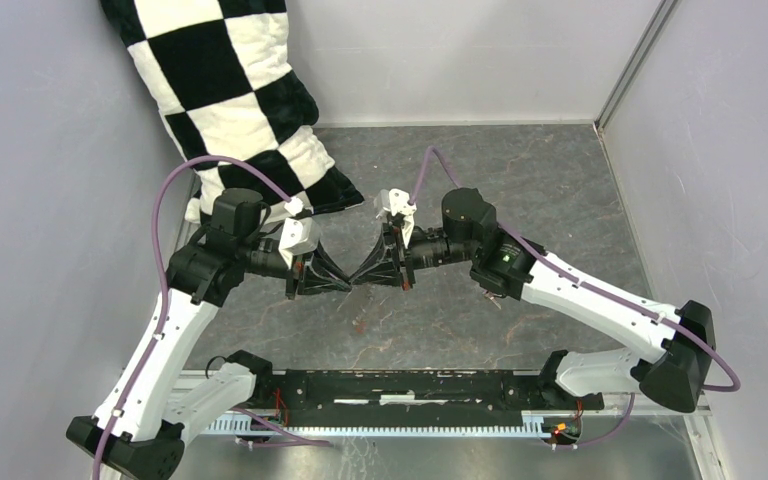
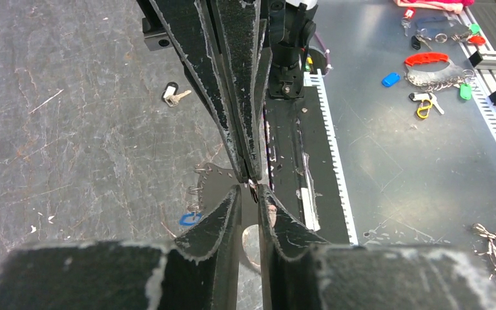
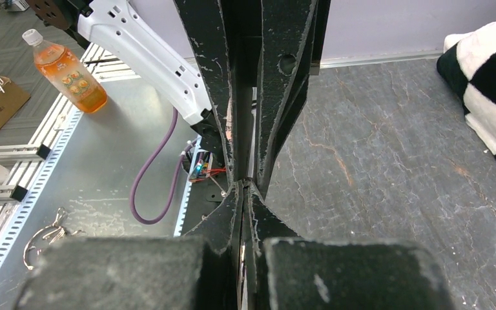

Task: Put the keys on the keyring

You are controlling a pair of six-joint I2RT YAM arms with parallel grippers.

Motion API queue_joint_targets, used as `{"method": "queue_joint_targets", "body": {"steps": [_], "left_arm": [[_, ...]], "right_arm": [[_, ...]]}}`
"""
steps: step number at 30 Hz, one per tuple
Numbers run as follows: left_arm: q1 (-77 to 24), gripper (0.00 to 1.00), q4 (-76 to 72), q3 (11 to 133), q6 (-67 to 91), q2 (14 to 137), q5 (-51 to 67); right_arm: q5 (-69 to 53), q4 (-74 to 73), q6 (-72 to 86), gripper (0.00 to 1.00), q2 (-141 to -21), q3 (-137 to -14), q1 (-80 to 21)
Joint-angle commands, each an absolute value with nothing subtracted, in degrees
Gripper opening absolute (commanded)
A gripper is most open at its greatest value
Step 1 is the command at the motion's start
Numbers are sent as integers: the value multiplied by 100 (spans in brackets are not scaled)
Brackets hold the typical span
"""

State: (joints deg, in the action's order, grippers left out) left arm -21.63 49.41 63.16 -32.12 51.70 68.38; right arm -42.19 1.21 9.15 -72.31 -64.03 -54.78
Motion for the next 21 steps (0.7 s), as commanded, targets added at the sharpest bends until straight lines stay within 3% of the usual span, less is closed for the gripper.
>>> {"method": "queue_joint_targets", "body": {"steps": [1,5,8,15,21], "left_arm": [[-2154,21,4862,6493,-3096,5160,7183],[-2156,3,4863,6495,-3074,5144,7143],[-2160,2,4560,6406,-2724,5097,7058],[-2155,2,2453,5713,-334,4507,6842],[-2160,2,539,5118,1477,3971,6595]], "right_arm": [[-4264,356,870,1,-7290,-6771,-5545],[-4305,381,890,1,-7295,-6783,-5555],[-4295,506,1029,3,-7297,-6776,-5554],[-3961,722,1252,41,-6791,-6398,-5439],[-3775,1618,1879,52,-6040,-5493,-5246]]}}
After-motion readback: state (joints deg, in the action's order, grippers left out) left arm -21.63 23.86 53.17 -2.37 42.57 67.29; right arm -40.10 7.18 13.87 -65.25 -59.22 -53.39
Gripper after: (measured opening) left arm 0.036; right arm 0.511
